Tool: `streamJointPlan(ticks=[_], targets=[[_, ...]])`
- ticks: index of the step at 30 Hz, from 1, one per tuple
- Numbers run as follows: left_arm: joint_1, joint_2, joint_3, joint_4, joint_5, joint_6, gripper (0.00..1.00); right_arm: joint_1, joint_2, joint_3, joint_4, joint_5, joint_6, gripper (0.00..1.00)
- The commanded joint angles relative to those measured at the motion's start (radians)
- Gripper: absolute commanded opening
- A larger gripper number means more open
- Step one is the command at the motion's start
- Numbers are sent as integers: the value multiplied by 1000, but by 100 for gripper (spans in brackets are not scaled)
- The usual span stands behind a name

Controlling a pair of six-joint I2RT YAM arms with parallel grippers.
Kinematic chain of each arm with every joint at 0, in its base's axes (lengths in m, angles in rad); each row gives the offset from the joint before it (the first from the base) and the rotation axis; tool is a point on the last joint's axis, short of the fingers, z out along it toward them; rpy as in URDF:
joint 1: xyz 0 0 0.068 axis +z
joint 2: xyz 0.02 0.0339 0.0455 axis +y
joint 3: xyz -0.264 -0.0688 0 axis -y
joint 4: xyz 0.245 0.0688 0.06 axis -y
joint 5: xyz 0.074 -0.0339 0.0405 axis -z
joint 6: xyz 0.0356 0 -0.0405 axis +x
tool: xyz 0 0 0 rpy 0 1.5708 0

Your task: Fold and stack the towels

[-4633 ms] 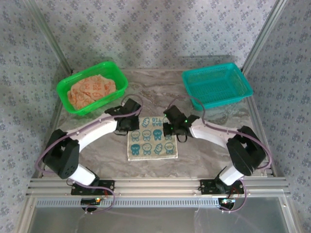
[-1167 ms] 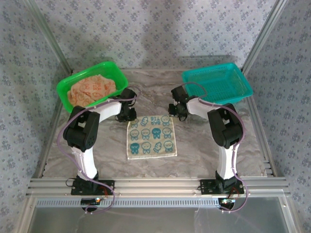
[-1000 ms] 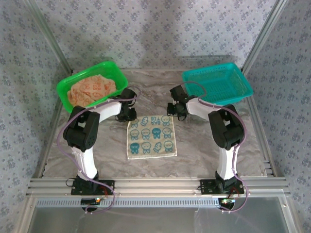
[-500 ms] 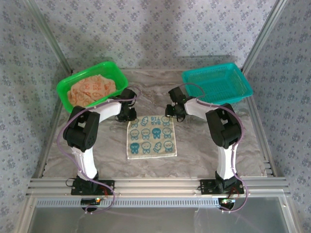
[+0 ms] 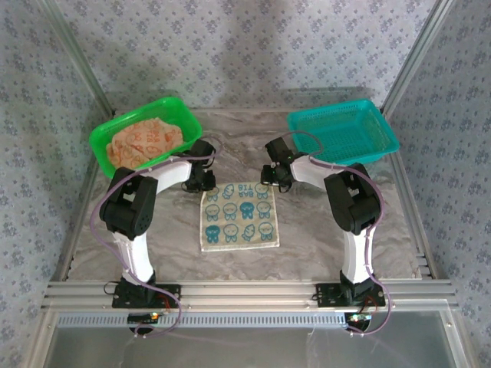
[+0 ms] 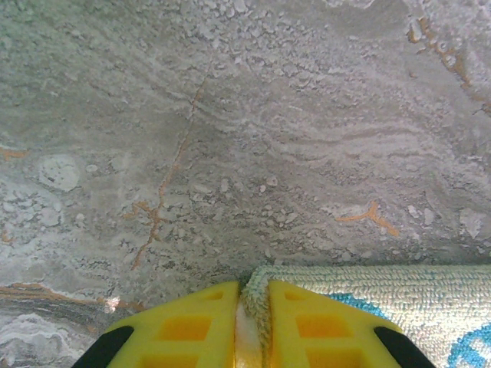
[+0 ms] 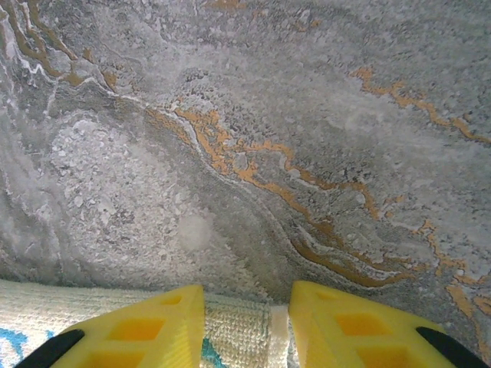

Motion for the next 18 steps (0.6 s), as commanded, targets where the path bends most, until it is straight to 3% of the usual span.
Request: streamJointPlan(ticks=[1, 7, 10, 13, 16, 18], targets=[[1, -7, -25, -10, 14, 14, 17, -5, 27, -5, -68, 30, 18, 38], [1, -2, -20, -9, 15, 12, 17, -3, 27, -8, -94, 17, 42, 37], [2, -3, -19, -9, 16, 14, 16, -10, 30, -15, -73, -1, 37, 24], [2, -5, -18, -9, 15, 17, 16, -9, 21, -16, -59, 6, 25, 18], [2, -5, -17, -9, 15, 19, 15, -8, 14, -14, -53, 6, 14, 2], [1, -6, -17, -7, 15, 18, 12, -6, 9, -15, -47, 3, 3, 0]])
